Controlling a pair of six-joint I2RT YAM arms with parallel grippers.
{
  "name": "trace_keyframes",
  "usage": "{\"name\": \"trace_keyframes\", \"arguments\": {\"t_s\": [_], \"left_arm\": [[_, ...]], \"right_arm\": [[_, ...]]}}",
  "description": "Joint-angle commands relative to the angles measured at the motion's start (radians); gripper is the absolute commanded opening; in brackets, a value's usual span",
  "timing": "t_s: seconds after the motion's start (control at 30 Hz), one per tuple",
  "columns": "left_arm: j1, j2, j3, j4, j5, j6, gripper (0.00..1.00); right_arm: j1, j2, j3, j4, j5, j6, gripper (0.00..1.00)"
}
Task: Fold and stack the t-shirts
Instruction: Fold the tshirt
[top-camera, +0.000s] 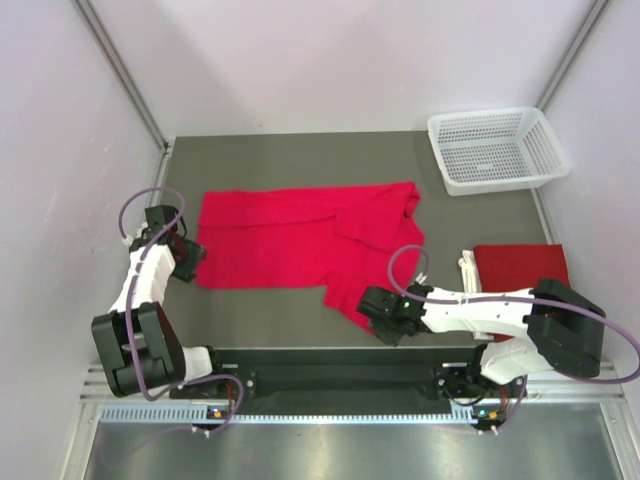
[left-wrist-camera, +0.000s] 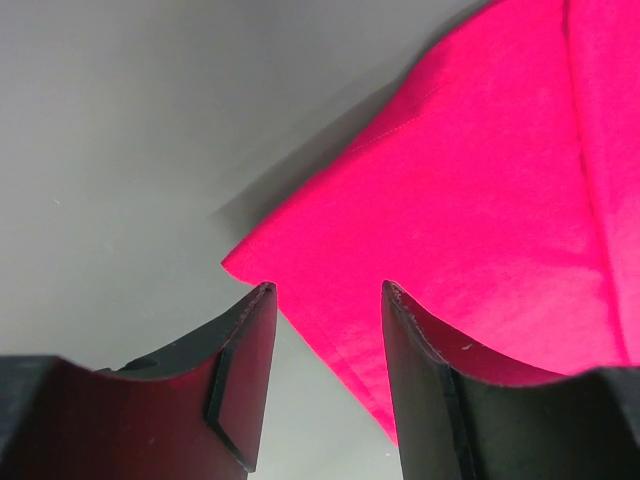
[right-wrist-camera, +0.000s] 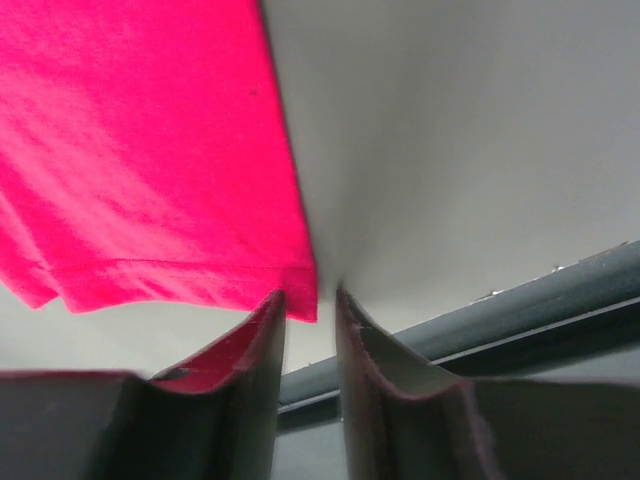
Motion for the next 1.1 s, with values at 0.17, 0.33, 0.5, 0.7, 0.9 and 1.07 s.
{"name": "trace_keyframes", "arguments": {"t_s": [0.17, 0.33, 0.5, 0.7, 0.9, 1.07], "left_arm": [[0.015, -0.072, 0.01, -0.037, -0.095, -0.094, 0.52], [0.028, -0.072, 0.013, -0.049, -0.094, -0.124, 0.53], [0.047, -0.041, 0.013, -0.015, -0.089, -0.088, 0.53], [0.128, 0.058, 0.013, -0.006, 0.032, -0.039, 0.52], [0.165, 0.088, -0.037, 0.06, 0.086, 0.003, 0.49], [0.165, 0.075, -0.073, 0.086, 0.118, -0.014, 0.5]], "right_arm": [[0.013, -0.033, -0.028, 0.036, 0.079, 0.004, 0.0], [0.015, -0.086, -0.002, 0.047, 0.166, -0.077, 0.0], [0.015, -0.106, 0.023, 0.102, 0.215, -0.189, 0.0], [0.015, -0.123, 0.058, 0.111, 0.257, -0.275, 0.0], [0.015, -0.145, 0.076, 0.14, 0.272, -0.358, 0.0], [0.015, -0.12, 0.089, 0.16, 0.261, -0.4, 0.0]]}}
